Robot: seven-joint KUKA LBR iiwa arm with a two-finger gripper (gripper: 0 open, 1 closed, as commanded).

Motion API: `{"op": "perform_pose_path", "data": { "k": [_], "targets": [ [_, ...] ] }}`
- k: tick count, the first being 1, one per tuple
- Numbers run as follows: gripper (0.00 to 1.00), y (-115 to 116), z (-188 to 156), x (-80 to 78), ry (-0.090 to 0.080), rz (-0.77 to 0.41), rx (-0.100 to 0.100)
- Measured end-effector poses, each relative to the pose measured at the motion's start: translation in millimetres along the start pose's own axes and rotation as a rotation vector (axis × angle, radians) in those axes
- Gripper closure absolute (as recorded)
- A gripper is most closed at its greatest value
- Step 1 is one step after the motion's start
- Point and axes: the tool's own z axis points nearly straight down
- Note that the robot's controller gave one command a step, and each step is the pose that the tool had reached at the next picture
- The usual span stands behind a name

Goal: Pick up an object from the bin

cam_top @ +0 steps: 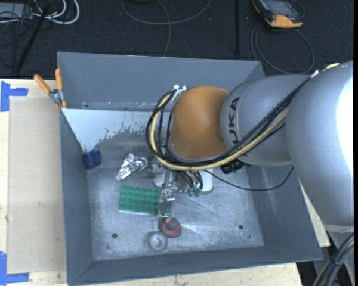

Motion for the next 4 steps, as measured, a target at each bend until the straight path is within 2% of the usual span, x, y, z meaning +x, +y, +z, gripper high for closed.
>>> {"op": "perform_pose_path", "data": {
  "k": [1,2,3,4],
  "targets": [
    [0.0,0.5,22.6,9.3,-0.017,-0.152,-0.001],
    [1.0,0.3,20.8,8.1,-0.02,-0.147,-0.003],
    [0.0,-0.3,22.8,9.3,-0.016,-0.148,-0.002],
    [1.0,0.0,21.1,8.5,-0.018,-0.146,-0.003]
  ]
}}
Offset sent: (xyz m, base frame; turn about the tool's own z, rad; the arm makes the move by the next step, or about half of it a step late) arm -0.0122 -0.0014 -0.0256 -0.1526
